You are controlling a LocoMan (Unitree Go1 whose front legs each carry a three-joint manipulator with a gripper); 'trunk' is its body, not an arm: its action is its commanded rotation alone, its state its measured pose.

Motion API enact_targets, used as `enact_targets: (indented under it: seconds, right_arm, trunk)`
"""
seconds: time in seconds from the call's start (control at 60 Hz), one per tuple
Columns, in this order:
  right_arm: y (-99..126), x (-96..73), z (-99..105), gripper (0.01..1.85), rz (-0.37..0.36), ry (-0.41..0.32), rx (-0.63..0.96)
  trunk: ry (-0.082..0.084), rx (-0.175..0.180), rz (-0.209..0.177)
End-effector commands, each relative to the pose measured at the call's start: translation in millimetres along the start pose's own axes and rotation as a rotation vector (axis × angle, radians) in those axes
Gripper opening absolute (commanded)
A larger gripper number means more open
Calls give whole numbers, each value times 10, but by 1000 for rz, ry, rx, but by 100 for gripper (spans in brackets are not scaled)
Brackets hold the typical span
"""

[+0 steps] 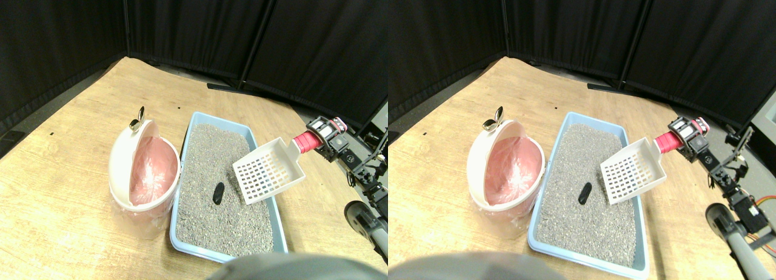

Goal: Scoop (unimanual)

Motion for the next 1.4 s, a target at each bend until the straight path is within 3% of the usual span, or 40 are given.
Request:
enact_targets:
  seconds: [0.017, 0.333, 0.583, 0.617, 0.817, 0.95, 1.1, 1.183, 1.4]
  right_arm:
    - [-19, 30, 128, 6, -20, -36, -49]
    - [61, 111, 174, 6, 34, -7, -101]
    - [172, 208, 56, 6, 97, 6, -149]
    - [198, 194, 69, 6, 83, 49, -164]
    - [284, 177, 60, 6, 110, 76, -176]
    - [328, 153, 12, 6, 171, 62, -199]
    - [393, 93, 19, 6, 176, 100, -203]
    - [447, 93, 15, 6, 233, 67, -203]
    - [619, 135, 30, 6, 250, 169, -175]
  trunk:
    - [19, -34, 11]
    - [31, -53, 15]
    - [43, -63, 29]
    - [43, -63, 29]
    - [47, -71, 36]
    - [52, -72, 40]
    - [51, -74, 39]
    - [53, -75, 42]
    - [66, -89, 54]
